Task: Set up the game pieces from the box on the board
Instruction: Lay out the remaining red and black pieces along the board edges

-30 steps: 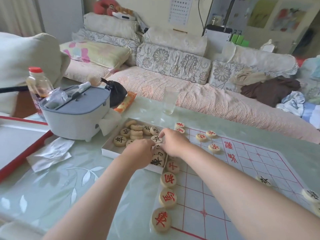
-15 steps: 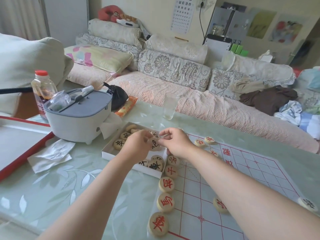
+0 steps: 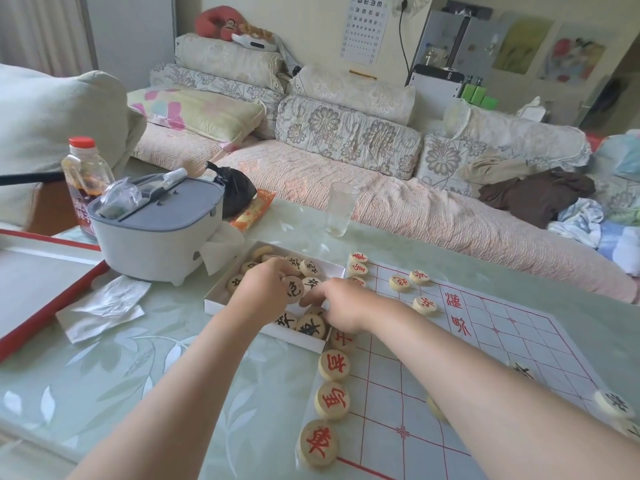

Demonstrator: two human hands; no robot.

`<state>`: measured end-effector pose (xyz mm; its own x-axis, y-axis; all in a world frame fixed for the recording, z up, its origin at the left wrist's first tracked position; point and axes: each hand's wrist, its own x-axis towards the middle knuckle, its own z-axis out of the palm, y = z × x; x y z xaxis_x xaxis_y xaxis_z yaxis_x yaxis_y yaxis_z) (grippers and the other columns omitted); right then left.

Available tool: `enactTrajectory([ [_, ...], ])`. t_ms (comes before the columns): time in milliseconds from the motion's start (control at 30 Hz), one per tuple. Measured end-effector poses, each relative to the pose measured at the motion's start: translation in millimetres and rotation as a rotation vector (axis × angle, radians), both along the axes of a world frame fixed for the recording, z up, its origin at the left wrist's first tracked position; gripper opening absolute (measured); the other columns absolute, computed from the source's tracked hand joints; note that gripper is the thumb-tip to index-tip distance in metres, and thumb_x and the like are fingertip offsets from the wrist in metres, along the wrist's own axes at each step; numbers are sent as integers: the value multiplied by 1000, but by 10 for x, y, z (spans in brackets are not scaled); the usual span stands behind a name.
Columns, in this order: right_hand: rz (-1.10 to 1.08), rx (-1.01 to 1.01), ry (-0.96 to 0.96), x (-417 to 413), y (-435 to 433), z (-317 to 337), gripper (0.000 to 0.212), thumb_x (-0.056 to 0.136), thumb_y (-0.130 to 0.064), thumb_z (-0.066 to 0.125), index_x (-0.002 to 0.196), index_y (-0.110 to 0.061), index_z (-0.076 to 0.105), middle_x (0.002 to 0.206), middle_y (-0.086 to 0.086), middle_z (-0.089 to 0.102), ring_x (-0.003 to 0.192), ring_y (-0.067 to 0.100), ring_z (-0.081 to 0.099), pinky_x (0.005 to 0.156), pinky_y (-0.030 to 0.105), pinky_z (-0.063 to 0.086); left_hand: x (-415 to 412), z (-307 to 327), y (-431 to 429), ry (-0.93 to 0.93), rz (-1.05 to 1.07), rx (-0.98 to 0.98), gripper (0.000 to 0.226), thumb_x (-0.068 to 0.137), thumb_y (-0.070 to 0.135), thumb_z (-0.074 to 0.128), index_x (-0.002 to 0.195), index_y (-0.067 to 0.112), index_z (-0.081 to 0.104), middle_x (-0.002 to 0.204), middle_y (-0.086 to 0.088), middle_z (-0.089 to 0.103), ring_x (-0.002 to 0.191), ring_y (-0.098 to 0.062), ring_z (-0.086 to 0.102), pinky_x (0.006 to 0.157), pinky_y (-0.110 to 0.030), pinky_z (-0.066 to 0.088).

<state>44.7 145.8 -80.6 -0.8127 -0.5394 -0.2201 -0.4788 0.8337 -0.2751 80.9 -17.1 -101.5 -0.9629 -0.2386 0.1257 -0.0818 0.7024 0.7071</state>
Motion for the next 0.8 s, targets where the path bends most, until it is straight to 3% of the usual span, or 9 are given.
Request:
enactTrajectory([
  [133, -47, -55, 16, -28, 30, -24, 44, 93, -5, 52, 129, -27, 65, 132, -1, 63, 117, 19, 59, 93, 26, 49, 2, 4, 63, 3, -18, -109, 32, 92, 9, 52, 121, 21, 57, 115, -2, 63, 103, -20, 57, 74, -26, 42],
  [367, -305, -522, -137, 82, 366, 66, 21, 98, -9, 57, 100, -23, 71, 106, 4, 72, 78, 16, 64, 65, 28, 52, 25, 57, 240, 59, -52, -154, 32, 92, 10, 48, 122, 18, 57, 120, -6, 57, 107, -22, 53, 78, -26, 39],
  [467, -393, -726, -222, 210, 638, 135, 20, 99, -3, 53, 105, -14, 70, 97, 10, 70, 72, 17, 68, 64, 33, 58, 95, 130, 446, 94, -85, -140, 30, 96, 17, 42, 122, 21, 56, 120, -3, 57, 106, -20, 53, 79, -28, 41],
  [600, -465, -917, -246, 414, 1078, 205, 19, 100, -4, 53, 112, -16, 61, 101, 20, 66, 71, 23, 71, 57, 31, 54, 223, 247, 850, 87, -197, -50, 32, 97, 19, 43, 128, 26, 48, 111, -1, 59, 95, -21, 58, 75, -34, 51],
  [667, -490, -938, -237, 526, 1321, 231, 19, 100, -4, 52, 109, -19, 60, 105, 22, 66, 69, 23, 71, 56, 30, 53, 237, 265, 1072, 60, -230, -51, 33, 97, 18, 44, 129, 25, 48, 116, -3, 61, 94, -22, 59, 74, -31, 49],
  [800, -593, -907, -128, 712, 1871, 231, 27, 101, -3, 48, 104, -24, 64, 104, 19, 68, 70, 21, 70, 56, 29, 50, 293, 303, 1514, 38, -311, 1, 29, 96, 18, 44, 122, 26, 54, 108, 2, 62, 78, -14, 57, 54, -22, 42],
])
